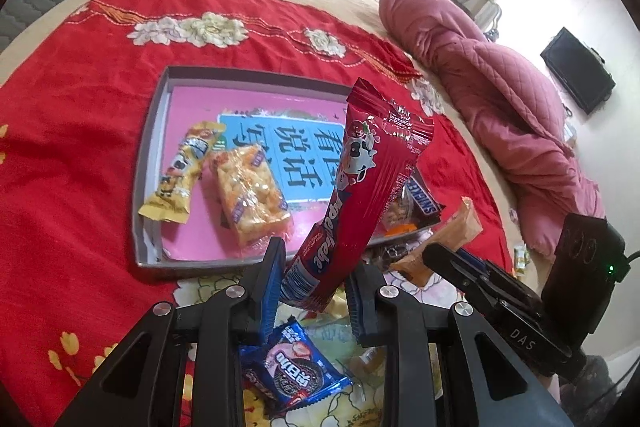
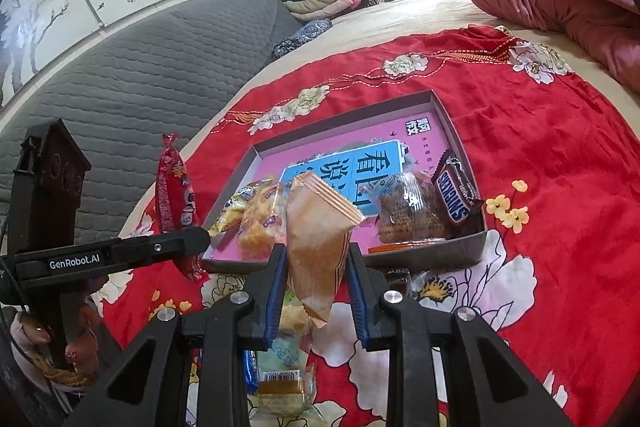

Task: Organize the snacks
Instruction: 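Lift the red stick snack and tan packet and carry both over the tray, then release the tan packet into the tray while the left tool drops the red stick snack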

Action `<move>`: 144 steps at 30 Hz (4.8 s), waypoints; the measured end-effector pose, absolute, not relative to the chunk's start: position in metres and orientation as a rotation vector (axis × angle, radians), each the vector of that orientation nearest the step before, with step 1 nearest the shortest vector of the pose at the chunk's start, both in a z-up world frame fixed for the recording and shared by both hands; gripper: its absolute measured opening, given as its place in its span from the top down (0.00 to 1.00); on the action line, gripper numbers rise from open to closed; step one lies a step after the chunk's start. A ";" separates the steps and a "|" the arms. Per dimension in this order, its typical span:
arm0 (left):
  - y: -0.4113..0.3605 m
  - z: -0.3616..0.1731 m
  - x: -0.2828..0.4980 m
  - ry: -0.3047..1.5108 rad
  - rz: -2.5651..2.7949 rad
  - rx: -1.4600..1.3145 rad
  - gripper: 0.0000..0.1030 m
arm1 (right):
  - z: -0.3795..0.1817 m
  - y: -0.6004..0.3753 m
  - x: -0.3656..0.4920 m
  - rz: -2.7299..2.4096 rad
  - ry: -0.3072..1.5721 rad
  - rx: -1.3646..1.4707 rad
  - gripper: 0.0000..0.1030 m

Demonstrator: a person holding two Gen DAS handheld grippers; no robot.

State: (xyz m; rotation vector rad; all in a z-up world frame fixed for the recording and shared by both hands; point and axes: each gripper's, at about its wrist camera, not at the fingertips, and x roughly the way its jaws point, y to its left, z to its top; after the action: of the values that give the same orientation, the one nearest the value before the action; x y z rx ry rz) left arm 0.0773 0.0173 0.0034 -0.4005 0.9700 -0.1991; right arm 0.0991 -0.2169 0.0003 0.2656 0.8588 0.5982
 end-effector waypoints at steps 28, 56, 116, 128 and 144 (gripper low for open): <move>0.058 0.004 0.098 0.930 -0.063 -0.427 0.72 | 0.006 -0.232 0.118 0.562 0.818 0.318 0.72; 0.050 -0.030 0.118 1.018 -0.008 -0.360 0.72 | -0.001 -0.225 0.145 0.568 0.801 0.324 0.72; 0.054 -0.048 0.122 1.089 0.048 -0.376 0.71 | -0.025 -0.204 0.152 0.536 0.884 0.210 0.71; 0.056 -0.048 0.122 1.093 0.038 -0.403 0.68 | -0.024 -0.207 0.154 0.529 0.884 0.224 0.71; 0.054 -0.041 0.121 1.075 0.030 -0.405 0.54 | -0.020 -0.212 0.155 0.504 0.871 0.234 0.67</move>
State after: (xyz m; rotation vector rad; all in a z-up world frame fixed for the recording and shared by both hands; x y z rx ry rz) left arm 0.1208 0.0543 -0.0410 -0.4052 1.0755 0.0296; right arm 0.1549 -0.2124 -0.0205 0.2340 0.8710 0.5045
